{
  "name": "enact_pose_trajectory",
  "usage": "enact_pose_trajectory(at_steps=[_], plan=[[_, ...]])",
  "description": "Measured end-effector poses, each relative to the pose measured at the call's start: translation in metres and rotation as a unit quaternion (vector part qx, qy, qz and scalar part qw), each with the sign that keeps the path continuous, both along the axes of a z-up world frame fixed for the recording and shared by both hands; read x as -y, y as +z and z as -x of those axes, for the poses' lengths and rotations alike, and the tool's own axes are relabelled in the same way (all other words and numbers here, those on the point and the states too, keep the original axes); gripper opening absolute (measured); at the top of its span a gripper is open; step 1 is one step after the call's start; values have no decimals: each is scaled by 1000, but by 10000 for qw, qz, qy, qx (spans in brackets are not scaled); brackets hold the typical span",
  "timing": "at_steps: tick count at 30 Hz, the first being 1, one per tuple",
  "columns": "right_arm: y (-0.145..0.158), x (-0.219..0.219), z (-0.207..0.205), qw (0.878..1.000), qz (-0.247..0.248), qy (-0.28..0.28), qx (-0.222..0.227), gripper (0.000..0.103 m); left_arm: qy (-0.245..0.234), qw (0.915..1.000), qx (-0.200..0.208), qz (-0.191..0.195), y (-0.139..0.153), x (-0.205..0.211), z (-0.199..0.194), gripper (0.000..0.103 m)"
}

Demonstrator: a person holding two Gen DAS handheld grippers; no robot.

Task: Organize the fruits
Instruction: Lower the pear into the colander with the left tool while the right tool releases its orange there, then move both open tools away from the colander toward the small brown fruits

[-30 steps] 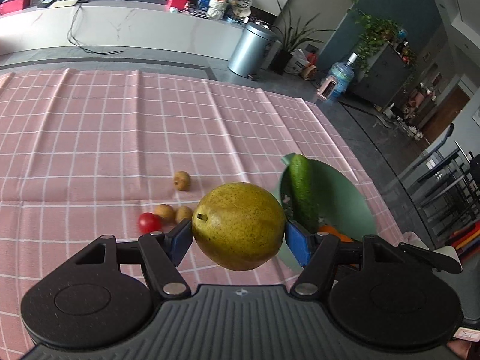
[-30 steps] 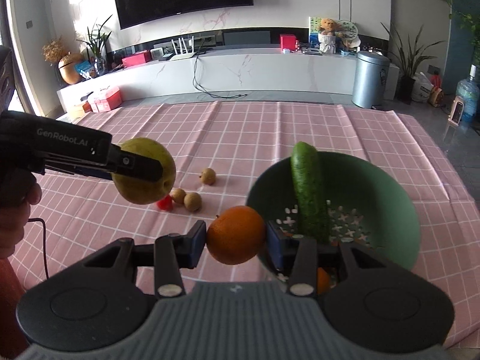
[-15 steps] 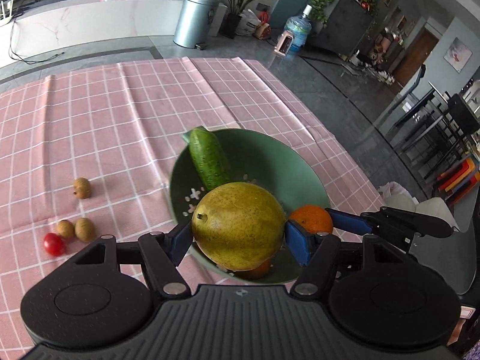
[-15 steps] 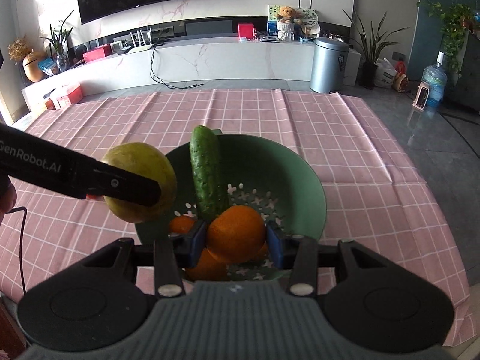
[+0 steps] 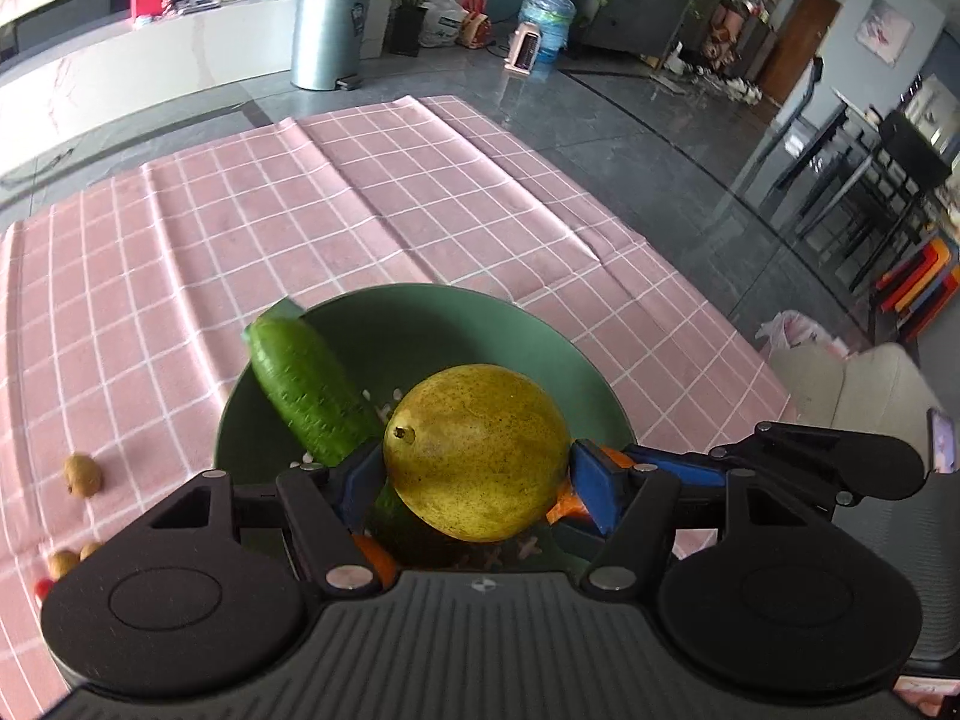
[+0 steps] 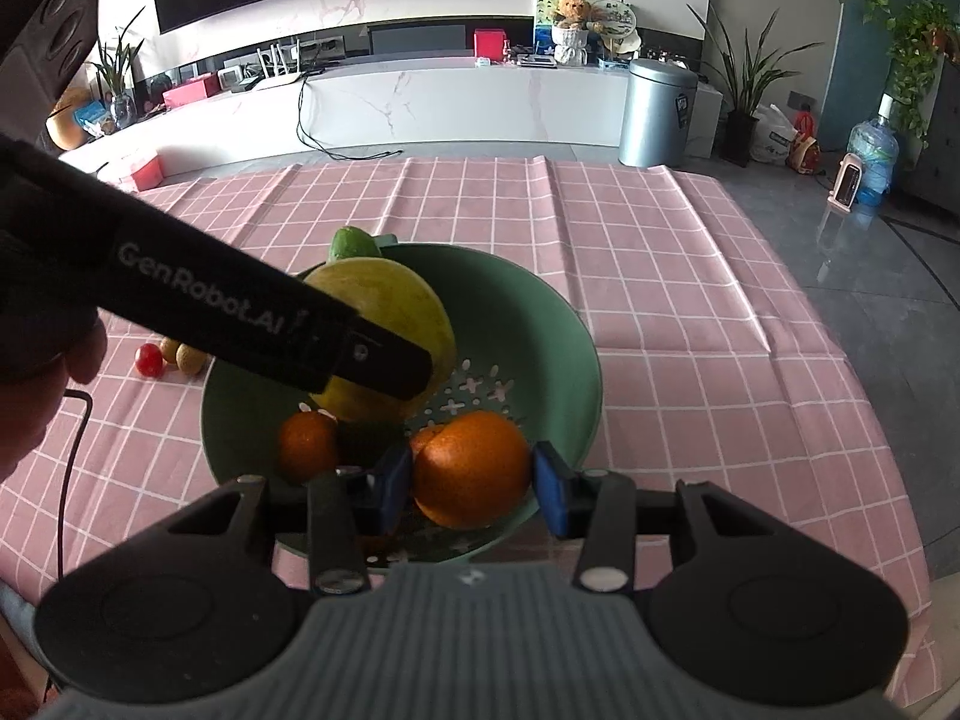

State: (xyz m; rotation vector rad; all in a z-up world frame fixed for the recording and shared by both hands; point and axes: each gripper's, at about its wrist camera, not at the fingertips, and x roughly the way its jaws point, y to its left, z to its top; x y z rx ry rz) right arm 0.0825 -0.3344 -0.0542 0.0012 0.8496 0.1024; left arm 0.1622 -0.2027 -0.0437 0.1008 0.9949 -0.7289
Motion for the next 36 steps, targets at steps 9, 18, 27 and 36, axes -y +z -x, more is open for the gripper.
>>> enact_pose_trajectory(at_steps=[9, 18, 27, 36], plan=[[-8, 4, -12, 10000, -10, 7, -90, 41, -161, 9983, 107, -543, -15, 22, -10, 77], [-10, 5, -16, 10000, -7, -22, -92, 40, -207, 9979, 233, -566, -16, 24, -9, 78], [-9, 2, -10, 10000, -6, -38, -63, 41, -190, 9986, 335, -369, -10, 15, -5, 87], [-12, 2, -10, 9998, -126, -43, -131, 41, -68, 9996, 260, -74, -3, -19, 6, 86]])
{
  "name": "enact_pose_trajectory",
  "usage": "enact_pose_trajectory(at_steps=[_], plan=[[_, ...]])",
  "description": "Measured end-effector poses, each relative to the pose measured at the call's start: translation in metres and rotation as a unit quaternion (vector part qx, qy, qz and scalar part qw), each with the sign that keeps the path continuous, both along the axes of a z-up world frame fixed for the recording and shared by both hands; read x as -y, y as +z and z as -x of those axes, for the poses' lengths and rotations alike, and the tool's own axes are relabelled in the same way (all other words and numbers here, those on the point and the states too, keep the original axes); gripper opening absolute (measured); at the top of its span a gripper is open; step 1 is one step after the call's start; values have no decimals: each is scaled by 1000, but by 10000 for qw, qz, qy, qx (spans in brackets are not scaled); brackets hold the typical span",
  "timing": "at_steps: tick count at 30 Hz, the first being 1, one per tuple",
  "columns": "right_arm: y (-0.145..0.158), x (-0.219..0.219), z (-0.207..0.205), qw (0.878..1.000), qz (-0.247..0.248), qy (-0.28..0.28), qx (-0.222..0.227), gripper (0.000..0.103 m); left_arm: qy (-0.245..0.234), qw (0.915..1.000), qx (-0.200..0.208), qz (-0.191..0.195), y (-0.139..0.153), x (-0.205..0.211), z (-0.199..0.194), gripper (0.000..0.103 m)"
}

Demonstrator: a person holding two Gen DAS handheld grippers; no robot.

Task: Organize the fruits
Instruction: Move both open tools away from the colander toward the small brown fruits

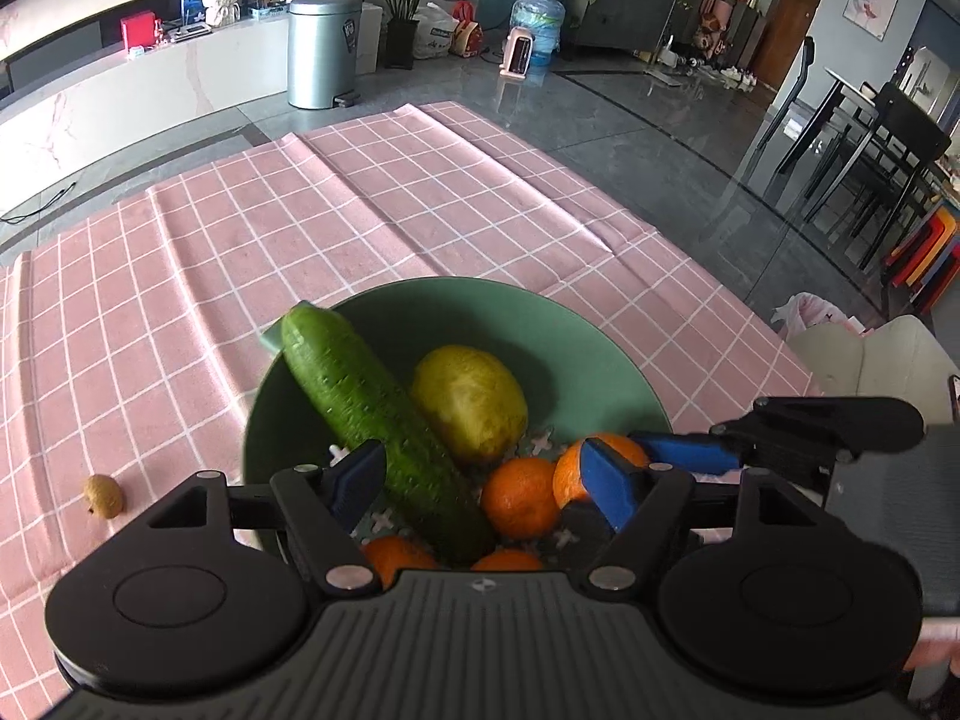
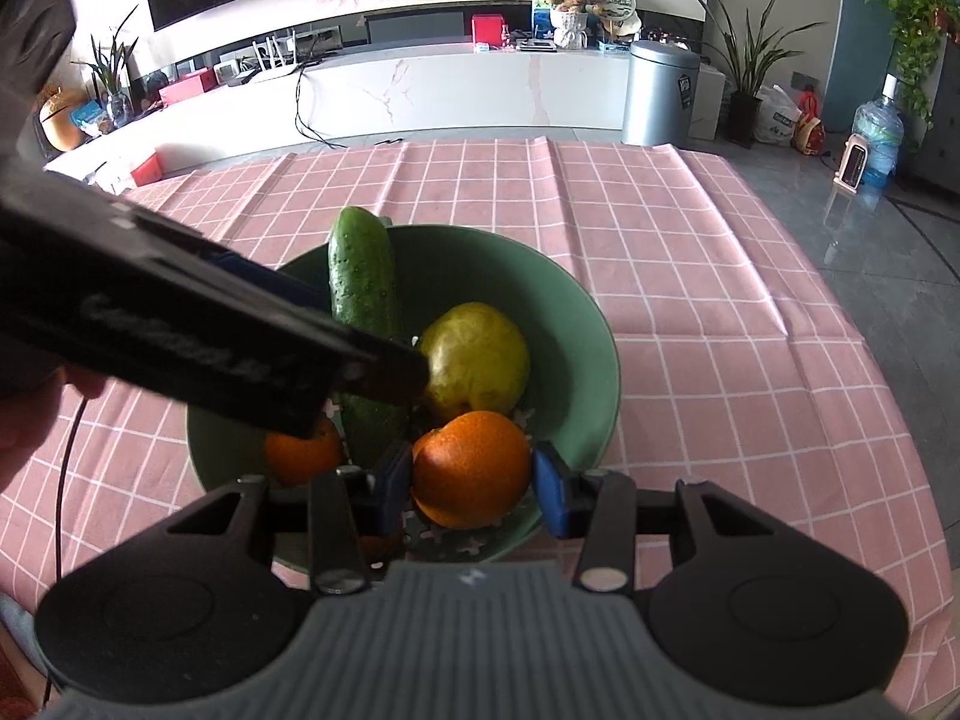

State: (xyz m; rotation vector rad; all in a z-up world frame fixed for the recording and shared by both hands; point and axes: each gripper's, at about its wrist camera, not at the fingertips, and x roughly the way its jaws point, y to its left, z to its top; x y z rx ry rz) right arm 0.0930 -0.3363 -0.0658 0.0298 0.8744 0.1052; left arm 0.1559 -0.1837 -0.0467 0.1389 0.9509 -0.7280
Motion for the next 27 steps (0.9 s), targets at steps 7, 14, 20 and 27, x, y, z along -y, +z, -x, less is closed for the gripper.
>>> enact_pose_trajectory(at_steps=[7, 14, 20, 27], plan=[[0, -1, -4, 9991, -411, 39, -54, 41, 341, 9993, 77, -122, -1, -28, 5, 83], [-5, -19, -14, 9980, -601, 162, -123, 41, 676, 9976, 154, -73, 0, -48, 6, 83], [-9, -26, -22, 9986, -454, 40, -262, 41, 769, 9969, 152, -97, 1, -56, 6, 83], [-6, -27, -21, 9989, -404, -43, -235, 42, 790, 9966, 172, -186, 4, -61, 13, 83]])
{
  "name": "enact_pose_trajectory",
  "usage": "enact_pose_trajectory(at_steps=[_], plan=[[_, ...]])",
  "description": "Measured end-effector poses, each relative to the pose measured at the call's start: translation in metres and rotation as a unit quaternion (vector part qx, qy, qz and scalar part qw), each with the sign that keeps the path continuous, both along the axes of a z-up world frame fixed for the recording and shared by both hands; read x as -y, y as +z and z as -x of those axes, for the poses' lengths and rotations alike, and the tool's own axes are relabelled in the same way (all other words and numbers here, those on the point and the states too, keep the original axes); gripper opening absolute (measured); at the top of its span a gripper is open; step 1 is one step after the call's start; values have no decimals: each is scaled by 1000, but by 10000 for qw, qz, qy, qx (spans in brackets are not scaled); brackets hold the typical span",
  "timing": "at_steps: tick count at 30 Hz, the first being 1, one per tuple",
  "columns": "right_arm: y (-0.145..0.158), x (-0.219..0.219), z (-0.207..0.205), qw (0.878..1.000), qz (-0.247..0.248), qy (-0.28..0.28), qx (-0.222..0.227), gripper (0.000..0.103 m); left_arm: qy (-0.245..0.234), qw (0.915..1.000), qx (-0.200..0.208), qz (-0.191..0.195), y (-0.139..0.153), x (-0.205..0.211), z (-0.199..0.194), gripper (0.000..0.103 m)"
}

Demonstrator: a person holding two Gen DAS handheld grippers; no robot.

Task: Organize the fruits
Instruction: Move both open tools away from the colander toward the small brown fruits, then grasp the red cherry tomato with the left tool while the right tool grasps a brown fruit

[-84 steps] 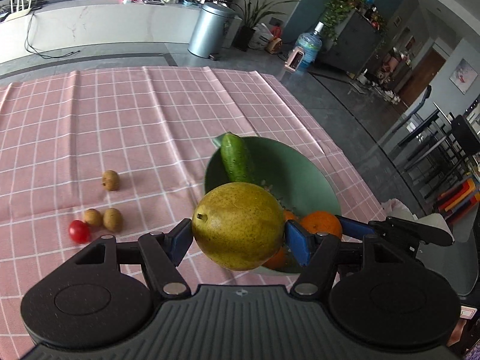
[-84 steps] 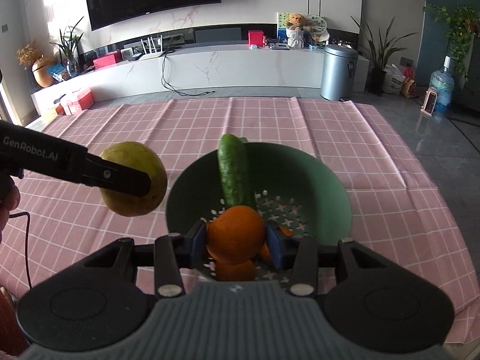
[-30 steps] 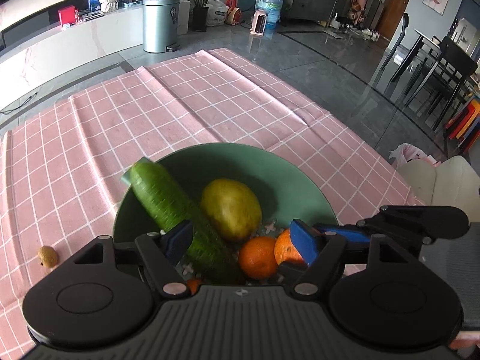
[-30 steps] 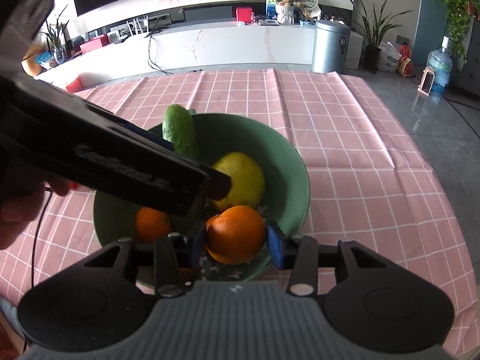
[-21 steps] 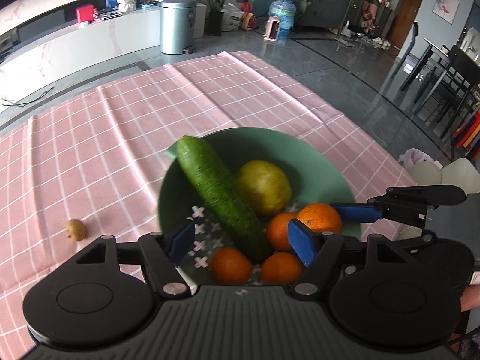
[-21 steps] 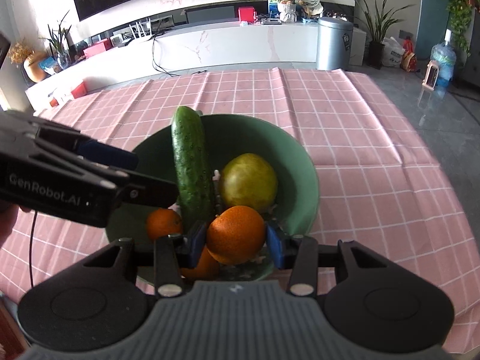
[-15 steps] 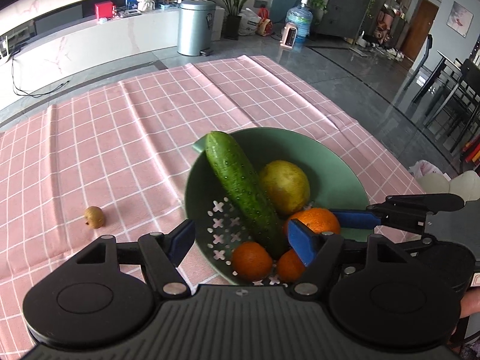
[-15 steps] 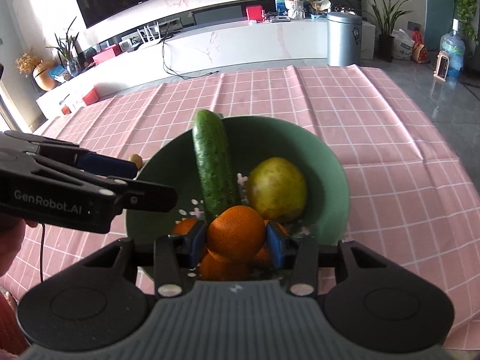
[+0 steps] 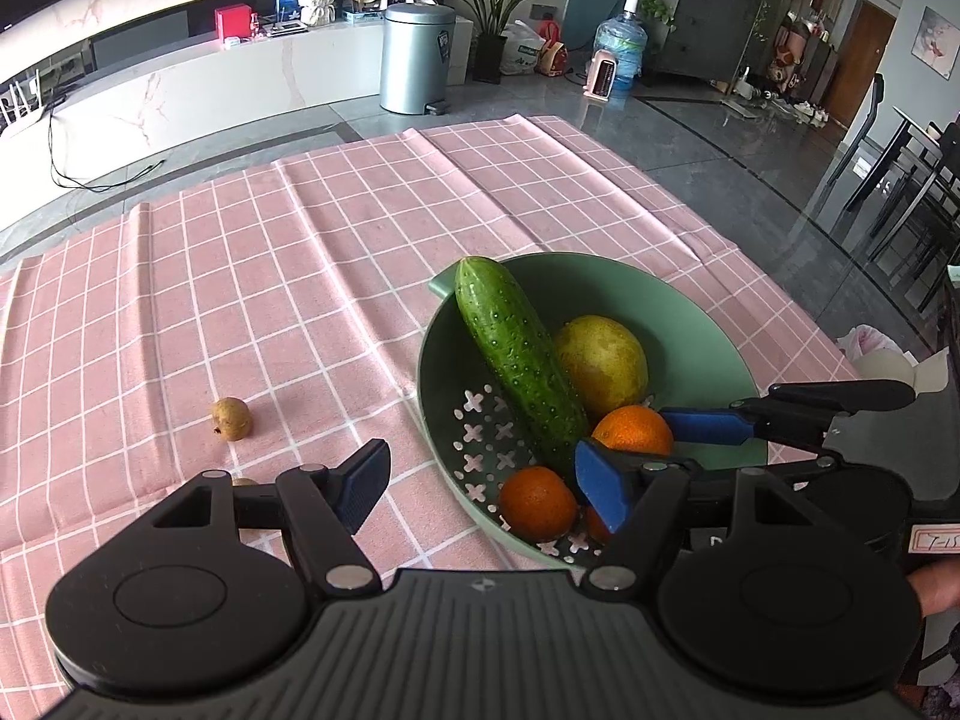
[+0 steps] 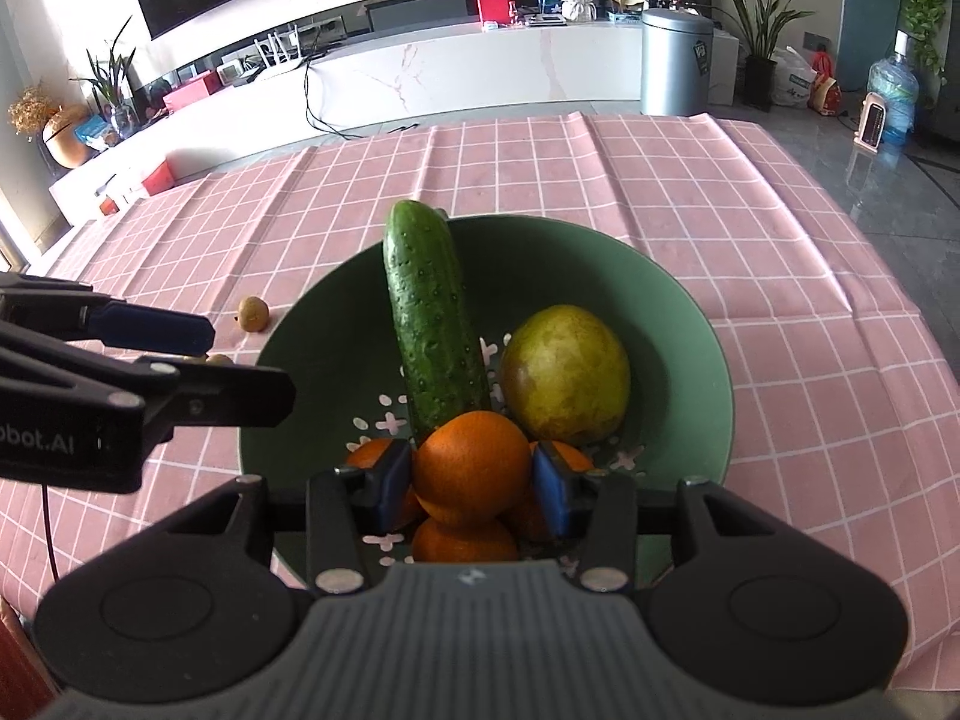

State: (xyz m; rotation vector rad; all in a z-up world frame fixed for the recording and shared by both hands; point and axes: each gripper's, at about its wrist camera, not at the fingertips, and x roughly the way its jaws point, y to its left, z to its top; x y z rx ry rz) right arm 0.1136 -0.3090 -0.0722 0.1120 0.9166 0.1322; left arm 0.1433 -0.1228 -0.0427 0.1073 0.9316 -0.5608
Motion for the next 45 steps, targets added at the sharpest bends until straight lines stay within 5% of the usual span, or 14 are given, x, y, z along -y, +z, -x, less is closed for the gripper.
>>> enact_pose_trajectory(at_steps=[8, 24, 29, 45], plan=[[23, -9, 16, 9989, 231, -102, 405, 50, 197, 9997, 130, -74, 9, -18, 9, 83], [55, -61, 52, 9931, -201, 30, 1152, 62, 718, 9967, 384, -50, 32, -79, 31, 83], [54, -84, 57, 9919, -275, 150, 1232, 69, 867, 9953, 435, -5, 34, -99, 36, 83], [27, -150, 55, 9899, 113, 204, 1400, 68, 1471, 9886, 233, 207, 5, -154, 31, 83]])
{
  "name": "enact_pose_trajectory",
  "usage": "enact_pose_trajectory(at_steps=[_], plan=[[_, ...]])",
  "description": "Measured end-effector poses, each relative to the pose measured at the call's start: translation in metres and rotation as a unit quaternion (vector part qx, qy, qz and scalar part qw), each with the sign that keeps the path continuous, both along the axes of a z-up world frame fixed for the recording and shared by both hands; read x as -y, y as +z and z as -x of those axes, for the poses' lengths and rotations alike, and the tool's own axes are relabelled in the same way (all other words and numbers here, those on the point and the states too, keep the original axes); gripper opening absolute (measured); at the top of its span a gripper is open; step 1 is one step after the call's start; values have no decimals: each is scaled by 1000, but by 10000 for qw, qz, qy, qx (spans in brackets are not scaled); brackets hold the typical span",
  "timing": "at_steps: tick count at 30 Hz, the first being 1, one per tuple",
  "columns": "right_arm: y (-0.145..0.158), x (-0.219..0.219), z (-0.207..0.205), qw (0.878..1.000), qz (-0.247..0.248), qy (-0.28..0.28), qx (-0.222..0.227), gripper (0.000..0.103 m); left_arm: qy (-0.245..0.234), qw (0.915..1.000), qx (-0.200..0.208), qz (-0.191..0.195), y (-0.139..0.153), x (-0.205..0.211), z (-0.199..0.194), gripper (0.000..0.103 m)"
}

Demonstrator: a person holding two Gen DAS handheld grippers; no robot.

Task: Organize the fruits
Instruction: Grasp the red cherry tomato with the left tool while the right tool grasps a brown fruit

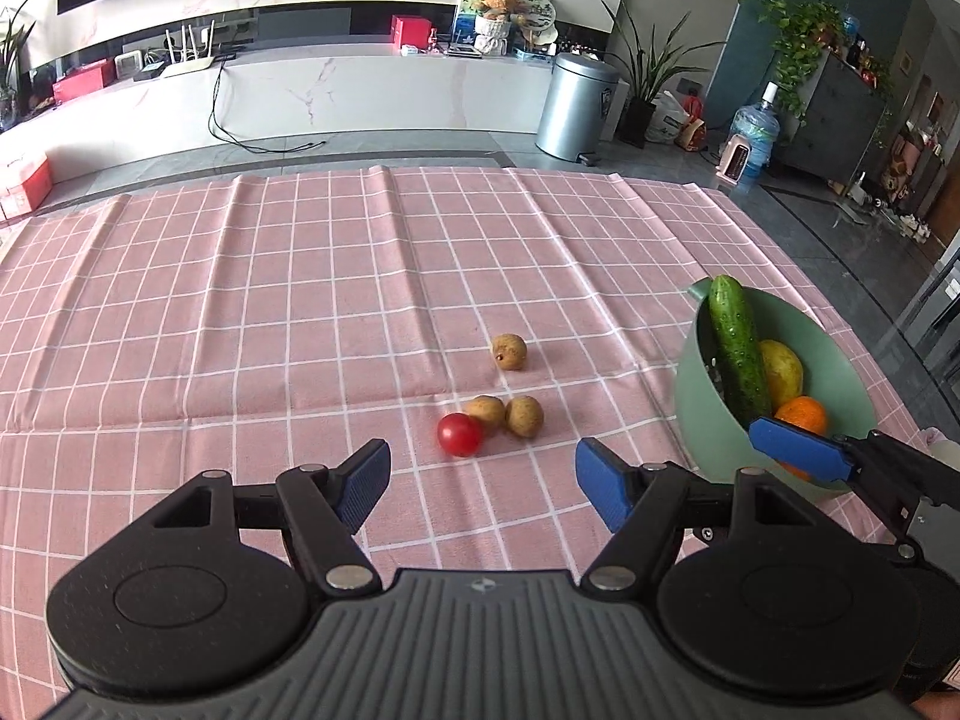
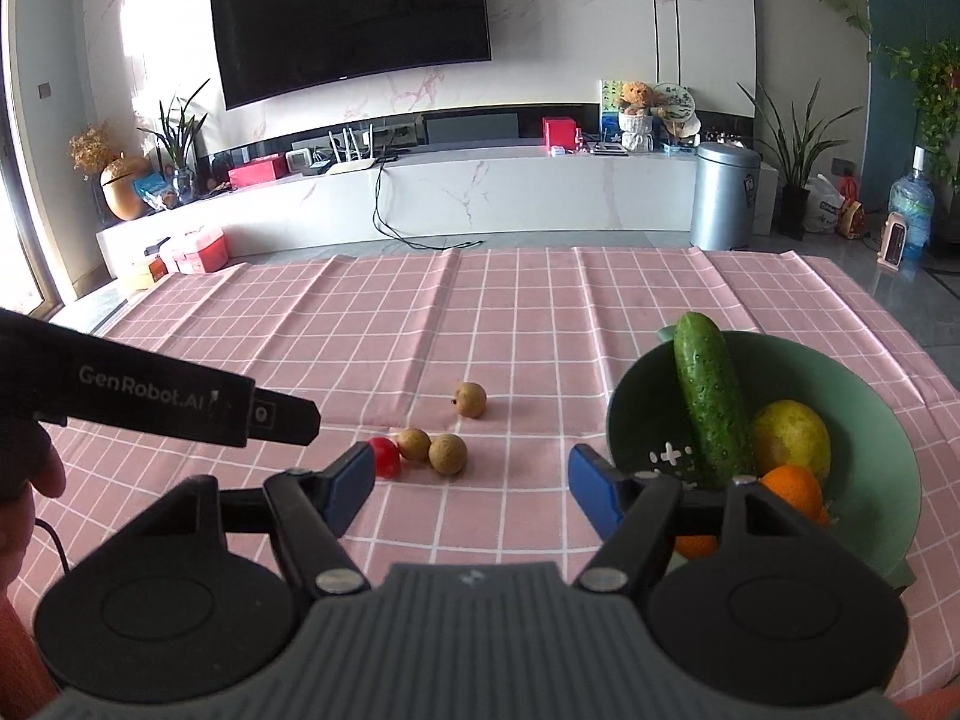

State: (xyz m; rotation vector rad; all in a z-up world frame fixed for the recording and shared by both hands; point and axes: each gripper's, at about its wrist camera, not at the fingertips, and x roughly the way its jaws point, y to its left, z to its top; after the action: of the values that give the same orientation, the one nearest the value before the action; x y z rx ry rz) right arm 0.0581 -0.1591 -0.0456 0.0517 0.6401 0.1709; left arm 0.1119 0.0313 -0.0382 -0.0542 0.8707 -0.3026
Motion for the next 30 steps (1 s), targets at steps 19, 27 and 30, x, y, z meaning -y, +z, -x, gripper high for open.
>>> enact_pose_trajectory(at_steps=[19, 27, 30], plan=[[-50, -31, -65, 9942, 740, 687, -372, 34, -4, 9978, -566, 335, -55, -5, -47, 53], [-69, -35, -86, 9921, 808, 862, -419, 34, 36, 9973, -649, 337, -70, -3, -61, 50], [-76, -37, -91, 9917, 777, 922, -435, 31, 22, 9975, -652, 290, -72, 0, -64, 50]])
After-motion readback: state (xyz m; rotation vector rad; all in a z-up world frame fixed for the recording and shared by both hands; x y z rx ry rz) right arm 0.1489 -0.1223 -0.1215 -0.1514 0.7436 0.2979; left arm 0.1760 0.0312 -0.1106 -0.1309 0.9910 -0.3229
